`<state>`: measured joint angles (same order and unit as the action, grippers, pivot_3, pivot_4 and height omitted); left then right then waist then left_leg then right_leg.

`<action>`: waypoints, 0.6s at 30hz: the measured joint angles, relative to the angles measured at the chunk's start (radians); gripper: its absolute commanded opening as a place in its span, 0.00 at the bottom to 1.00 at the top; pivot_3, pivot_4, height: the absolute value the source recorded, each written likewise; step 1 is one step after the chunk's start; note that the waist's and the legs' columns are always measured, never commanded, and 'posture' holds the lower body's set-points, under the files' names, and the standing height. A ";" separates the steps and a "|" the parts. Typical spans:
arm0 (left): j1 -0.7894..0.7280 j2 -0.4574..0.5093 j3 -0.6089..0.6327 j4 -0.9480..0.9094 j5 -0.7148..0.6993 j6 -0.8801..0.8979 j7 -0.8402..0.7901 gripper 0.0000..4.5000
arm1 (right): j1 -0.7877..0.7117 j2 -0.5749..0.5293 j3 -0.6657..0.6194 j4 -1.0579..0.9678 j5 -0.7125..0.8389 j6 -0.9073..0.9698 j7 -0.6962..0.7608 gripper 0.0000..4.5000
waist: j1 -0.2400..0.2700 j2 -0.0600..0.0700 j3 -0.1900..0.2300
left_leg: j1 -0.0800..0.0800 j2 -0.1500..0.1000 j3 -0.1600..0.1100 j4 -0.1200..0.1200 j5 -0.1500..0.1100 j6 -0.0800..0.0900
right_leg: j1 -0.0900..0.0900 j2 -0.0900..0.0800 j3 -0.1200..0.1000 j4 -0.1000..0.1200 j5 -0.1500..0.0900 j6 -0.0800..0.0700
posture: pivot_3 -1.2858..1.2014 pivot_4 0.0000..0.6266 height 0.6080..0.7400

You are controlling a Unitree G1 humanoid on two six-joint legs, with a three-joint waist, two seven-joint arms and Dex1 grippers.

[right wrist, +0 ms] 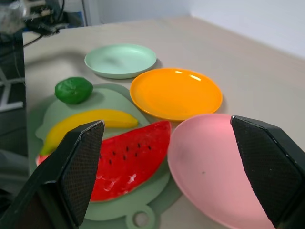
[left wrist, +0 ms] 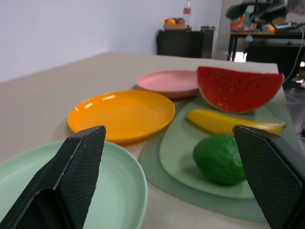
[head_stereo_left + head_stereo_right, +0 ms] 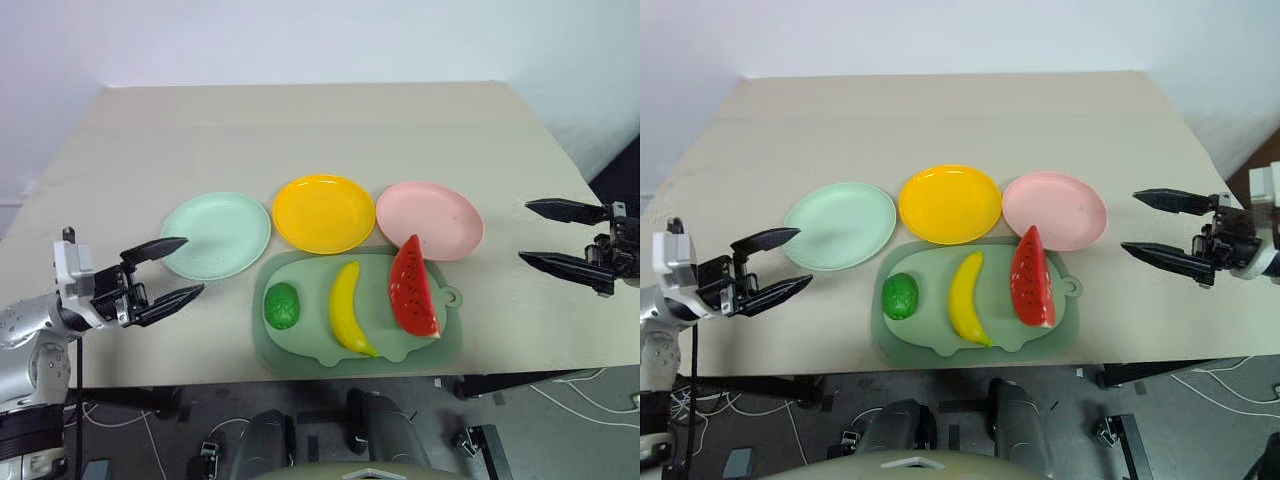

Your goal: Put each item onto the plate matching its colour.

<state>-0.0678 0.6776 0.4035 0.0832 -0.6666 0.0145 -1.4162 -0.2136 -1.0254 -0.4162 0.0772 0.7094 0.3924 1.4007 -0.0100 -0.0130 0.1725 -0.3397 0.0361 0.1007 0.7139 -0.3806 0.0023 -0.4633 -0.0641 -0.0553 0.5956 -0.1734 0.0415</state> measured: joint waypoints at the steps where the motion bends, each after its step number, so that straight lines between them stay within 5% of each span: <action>1: 0.006 0.000 -0.002 -0.005 0.002 -0.003 -0.002 1.00 | 0.003 -0.007 0.020 -0.038 0.001 0.053 -0.032 1.00 | 0.000 0.000 0.000 | 0.000 0.000 0.000 0.000 0.000 0.000 | 0.000 0.000 0.000 0.000 0.000 0.000 | 0.52 0.24 0.97; 9: 0.065 -0.007 -0.034 -0.048 0.023 -0.035 -0.019 1.00 | -0.115 -0.090 0.170 -0.291 0.085 0.535 -0.281 1.00 | 0.000 0.000 0.000 | -0.002 0.001 0.000 0.000 0.000 0.000 | -0.002 0.000 0.001 0.000 0.000 0.000 | 0.52 0.24 0.97; 18: 0.127 -0.055 -0.058 -0.120 0.026 -0.043 0.047 1.00 | -0.420 0.058 0.339 -0.342 0.172 1.126 -0.601 1.00 | 0.000 0.000 0.000 | -0.016 0.000 -0.001 0.003 0.000 0.000 | -0.014 0.000 0.001 0.000 0.002 0.002 | 0.52 0.24 0.97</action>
<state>0.0592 0.6228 0.3450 -0.0368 -0.6411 -0.0285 -1.3694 -0.6336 -0.9674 -0.0776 -0.2652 0.8818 1.5187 0.7997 -0.0096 -0.0132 0.1722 -0.3559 0.0359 0.0998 0.7165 -0.3806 0.0025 -0.4774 -0.0645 -0.0547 0.5959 -0.1713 0.0440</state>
